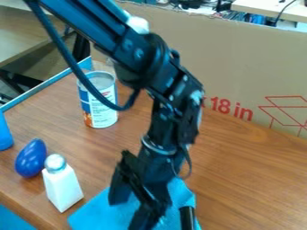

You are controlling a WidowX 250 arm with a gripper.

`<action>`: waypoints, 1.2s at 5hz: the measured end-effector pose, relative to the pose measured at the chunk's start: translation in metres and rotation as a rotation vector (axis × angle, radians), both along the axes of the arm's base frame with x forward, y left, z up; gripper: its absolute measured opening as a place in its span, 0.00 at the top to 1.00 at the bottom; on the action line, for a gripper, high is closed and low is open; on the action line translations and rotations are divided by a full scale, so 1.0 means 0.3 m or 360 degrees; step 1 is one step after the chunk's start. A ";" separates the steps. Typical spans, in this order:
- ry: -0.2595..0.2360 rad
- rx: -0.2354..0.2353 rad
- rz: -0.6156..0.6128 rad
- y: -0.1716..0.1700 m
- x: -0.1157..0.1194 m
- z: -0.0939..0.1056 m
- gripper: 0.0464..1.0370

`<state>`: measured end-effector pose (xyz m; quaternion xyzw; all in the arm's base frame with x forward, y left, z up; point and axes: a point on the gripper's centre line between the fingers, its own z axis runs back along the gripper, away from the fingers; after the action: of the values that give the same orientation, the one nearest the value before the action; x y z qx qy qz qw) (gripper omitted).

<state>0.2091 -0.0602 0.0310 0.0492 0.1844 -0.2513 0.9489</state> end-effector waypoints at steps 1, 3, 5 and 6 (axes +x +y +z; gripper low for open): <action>0.0069 -0.0001 -0.0054 -0.035 -0.025 -0.034 0.04; -0.0007 -0.0064 -0.0059 -0.111 0.078 -0.040 0.04; -0.0298 -0.0100 -0.0014 -0.262 0.360 -0.024 0.04; -0.0326 -0.0133 0.0203 -0.275 0.384 -0.027 0.04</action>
<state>0.3244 -0.1426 0.0228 0.0232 0.0788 -0.1915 0.9781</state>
